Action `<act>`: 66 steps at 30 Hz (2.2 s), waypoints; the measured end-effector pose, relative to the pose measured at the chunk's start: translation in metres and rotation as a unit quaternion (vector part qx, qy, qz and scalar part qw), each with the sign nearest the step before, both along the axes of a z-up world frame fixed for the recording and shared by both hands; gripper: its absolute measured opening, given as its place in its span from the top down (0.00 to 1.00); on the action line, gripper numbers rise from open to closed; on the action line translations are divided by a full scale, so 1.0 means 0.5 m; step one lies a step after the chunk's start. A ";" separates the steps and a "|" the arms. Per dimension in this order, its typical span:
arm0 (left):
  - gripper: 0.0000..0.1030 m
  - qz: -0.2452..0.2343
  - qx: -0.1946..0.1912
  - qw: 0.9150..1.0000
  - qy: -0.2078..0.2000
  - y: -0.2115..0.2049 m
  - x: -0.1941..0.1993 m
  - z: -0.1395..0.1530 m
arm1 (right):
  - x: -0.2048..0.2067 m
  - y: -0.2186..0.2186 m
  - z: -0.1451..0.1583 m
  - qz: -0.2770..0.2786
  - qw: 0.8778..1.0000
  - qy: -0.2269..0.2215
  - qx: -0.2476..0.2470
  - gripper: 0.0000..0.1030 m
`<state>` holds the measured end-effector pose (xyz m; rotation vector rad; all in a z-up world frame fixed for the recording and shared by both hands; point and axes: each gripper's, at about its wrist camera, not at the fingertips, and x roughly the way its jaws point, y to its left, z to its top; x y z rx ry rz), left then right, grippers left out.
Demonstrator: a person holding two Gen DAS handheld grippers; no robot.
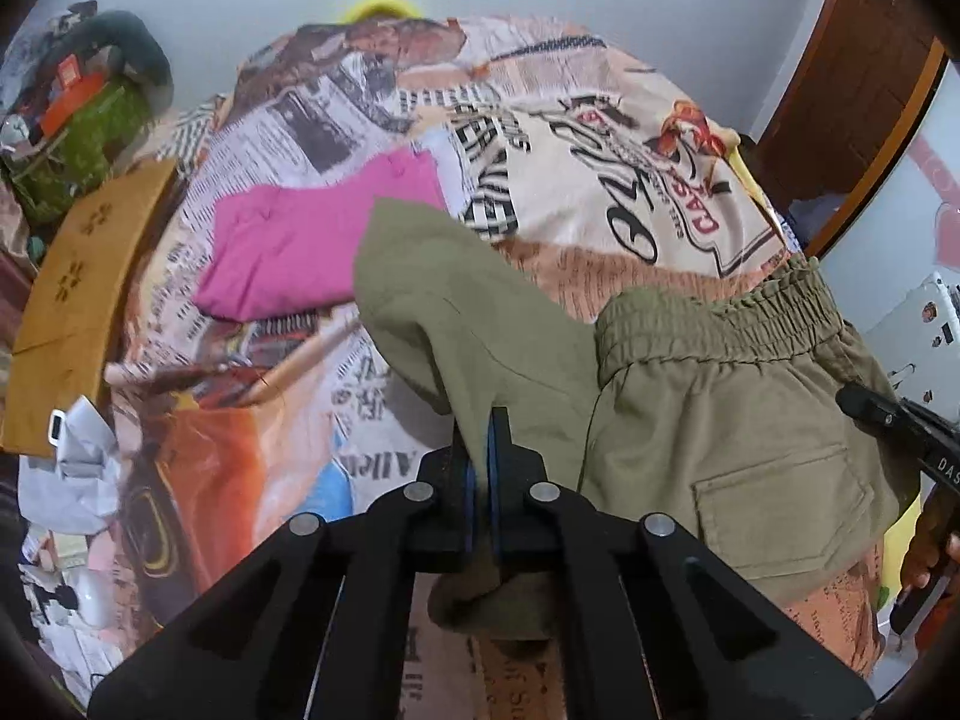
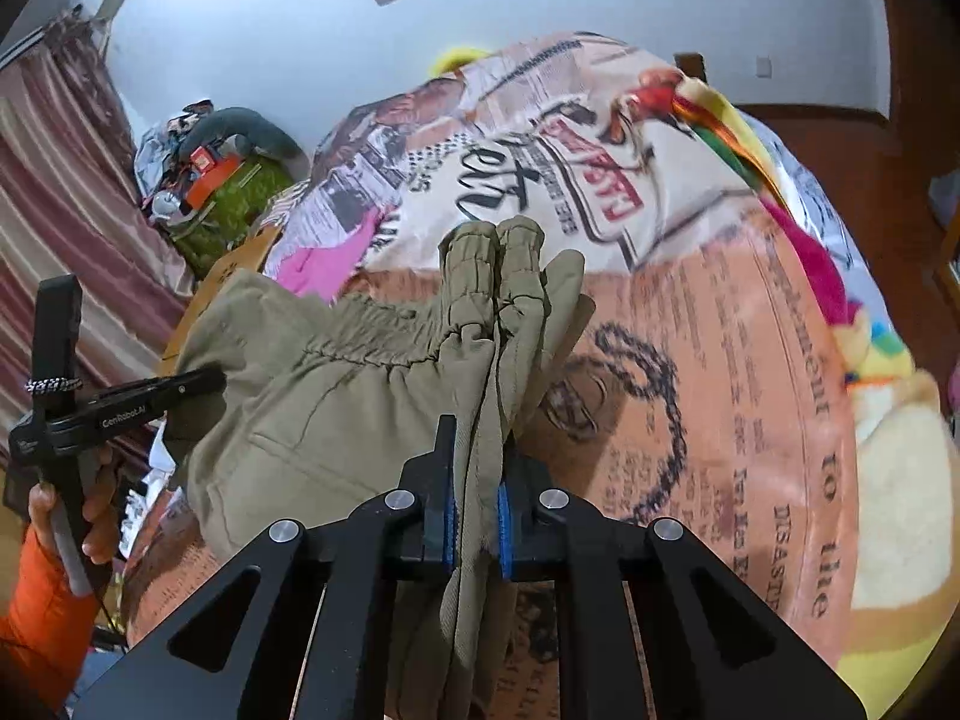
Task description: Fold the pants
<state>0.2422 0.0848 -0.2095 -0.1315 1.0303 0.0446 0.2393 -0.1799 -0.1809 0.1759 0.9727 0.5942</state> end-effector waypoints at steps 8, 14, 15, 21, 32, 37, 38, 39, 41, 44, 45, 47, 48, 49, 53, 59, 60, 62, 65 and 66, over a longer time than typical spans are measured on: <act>1.00 0.010 0.030 0.998 -0.063 0.035 -0.009 0.085 | 0.019 0.055 0.073 0.021 0.998 -0.055 -0.008 0.92; 0.97 0.018 -0.012 0.998 -0.061 0.083 0.004 0.110 | 0.035 0.068 0.077 0.025 0.998 -0.055 -0.010 0.92; 0.94 0.024 -0.025 0.998 -0.054 0.093 0.006 0.101 | 0.036 0.064 0.070 0.023 0.998 -0.051 -0.011 0.92; 0.27 0.029 -0.054 0.998 -0.004 0.104 0.012 0.008 | 0.032 0.030 0.020 0.010 1.000 -0.009 -0.017 0.92; 0.26 0.010 -0.095 0.990 0.099 0.057 0.046 -0.132 | 0.022 -0.022 -0.075 -0.004 0.996 0.080 -0.028 0.65; 0.26 0.004 -0.105 0.990 0.097 0.057 0.053 -0.136 | 0.036 -0.041 -0.106 -0.006 0.994 0.109 -0.015 0.43; 0.26 0.001 -0.104 0.990 0.096 0.056 0.055 -0.136 | 0.041 -0.045 -0.116 -0.008 0.993 0.120 -0.005 0.41; 0.27 -0.002 -0.101 0.990 0.095 0.055 0.056 -0.137 | 0.046 -0.047 -0.122 -0.011 0.992 0.126 0.002 0.38; 0.34 -0.009 -0.099 0.991 0.090 0.051 0.056 -0.136 | 0.054 -0.051 -0.132 -0.015 0.991 0.134 0.018 0.34; 0.51 -0.021 -0.108 0.990 0.083 0.041 0.062 -0.135 | 0.061 -0.044 -0.138 -0.011 0.990 0.139 0.029 0.31; 0.54 -0.022 -0.110 0.990 0.081 0.039 0.065 -0.135 | 0.062 -0.040 -0.138 -0.005 0.990 0.138 0.031 0.31; 0.60 -0.021 -0.107 0.991 0.077 0.034 0.070 -0.133 | 0.064 -0.029 -0.137 0.003 0.990 0.135 0.030 0.35; 0.62 -0.022 -0.103 0.992 0.074 0.029 0.073 -0.132 | 0.066 -0.023 -0.135 0.008 0.991 0.133 0.029 0.38; 0.65 -0.024 -0.099 0.992 0.072 0.024 0.076 -0.132 | 0.068 -0.021 -0.134 0.007 0.991 0.131 0.026 0.42; 0.77 -0.022 -0.076 0.995 0.060 0.012 0.083 -0.125 | 0.081 -0.021 -0.134 -0.001 0.991 0.128 0.028 0.64; 0.92 -0.020 -0.080 0.995 0.051 0.013 0.084 -0.097 | 0.077 -0.015 -0.103 0.001 0.995 0.094 0.028 0.85; 0.93 -0.020 -0.079 0.996 0.048 0.012 0.083 -0.091 | 0.074 -0.012 -0.093 0.003 0.996 0.083 0.025 0.86; 0.95 -0.022 -0.073 0.996 0.037 0.009 0.082 -0.072 | 0.073 -0.001 -0.069 0.007 0.998 0.062 0.021 0.87; 0.96 -0.029 -0.063 0.997 0.025 0.005 0.077 -0.046 | 0.067 0.016 -0.033 0.018 0.999 0.028 0.013 0.88; 0.96 -0.030 -0.060 0.997 0.021 0.005 0.075 -0.039 | 0.065 0.022 -0.019 0.021 1.000 0.018 0.013 0.88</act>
